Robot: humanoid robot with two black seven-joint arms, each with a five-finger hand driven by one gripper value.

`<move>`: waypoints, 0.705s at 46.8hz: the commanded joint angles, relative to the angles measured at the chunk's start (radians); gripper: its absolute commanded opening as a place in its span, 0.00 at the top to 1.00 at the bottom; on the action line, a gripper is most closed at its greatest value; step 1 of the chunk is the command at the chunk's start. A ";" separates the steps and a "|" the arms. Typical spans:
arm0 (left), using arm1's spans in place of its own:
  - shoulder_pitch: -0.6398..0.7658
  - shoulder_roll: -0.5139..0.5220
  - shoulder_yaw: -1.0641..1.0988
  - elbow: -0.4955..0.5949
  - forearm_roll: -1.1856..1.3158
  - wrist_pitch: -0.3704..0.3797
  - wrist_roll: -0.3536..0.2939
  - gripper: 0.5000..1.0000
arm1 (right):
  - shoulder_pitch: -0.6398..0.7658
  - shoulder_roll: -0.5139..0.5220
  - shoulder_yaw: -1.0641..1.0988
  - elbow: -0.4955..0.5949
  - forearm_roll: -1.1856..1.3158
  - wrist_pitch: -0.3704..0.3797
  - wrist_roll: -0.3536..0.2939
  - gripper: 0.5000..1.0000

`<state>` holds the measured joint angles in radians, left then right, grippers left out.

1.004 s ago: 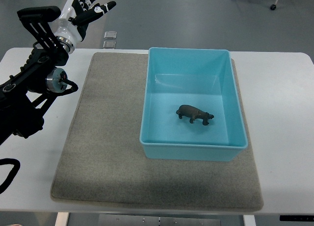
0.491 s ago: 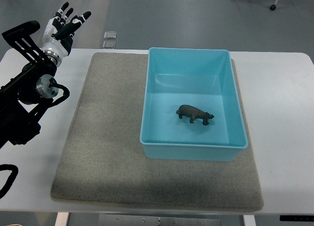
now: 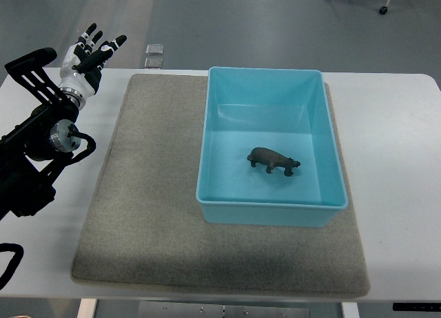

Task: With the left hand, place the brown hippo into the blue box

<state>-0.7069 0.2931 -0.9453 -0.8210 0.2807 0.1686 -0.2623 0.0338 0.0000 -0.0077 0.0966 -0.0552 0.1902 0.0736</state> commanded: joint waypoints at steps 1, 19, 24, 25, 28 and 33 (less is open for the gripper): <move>0.001 0.000 0.000 0.000 -0.002 0.000 0.000 0.01 | 0.000 0.000 0.000 0.000 0.000 0.000 0.000 0.13; 0.001 0.000 -0.001 0.000 -0.002 0.003 0.000 0.01 | 0.000 0.000 0.000 0.000 0.000 0.000 0.000 0.13; 0.001 0.003 -0.003 0.000 -0.002 0.003 0.000 0.01 | 0.000 0.000 0.000 0.000 0.000 0.000 0.000 0.13; 0.001 0.003 -0.003 0.000 -0.002 0.003 0.000 0.01 | 0.000 0.000 0.000 0.000 0.000 0.000 0.000 0.13; 0.001 0.003 -0.003 0.000 -0.002 0.003 0.000 0.01 | 0.000 0.000 0.000 0.000 0.000 0.000 0.000 0.13; 0.001 0.006 -0.001 0.000 -0.002 0.002 0.000 0.01 | 0.000 0.000 0.002 0.000 0.003 0.002 0.000 0.13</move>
<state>-0.7056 0.2985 -0.9479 -0.8206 0.2792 0.1717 -0.2622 0.0337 0.0000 -0.0077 0.0966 -0.0552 0.1902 0.0736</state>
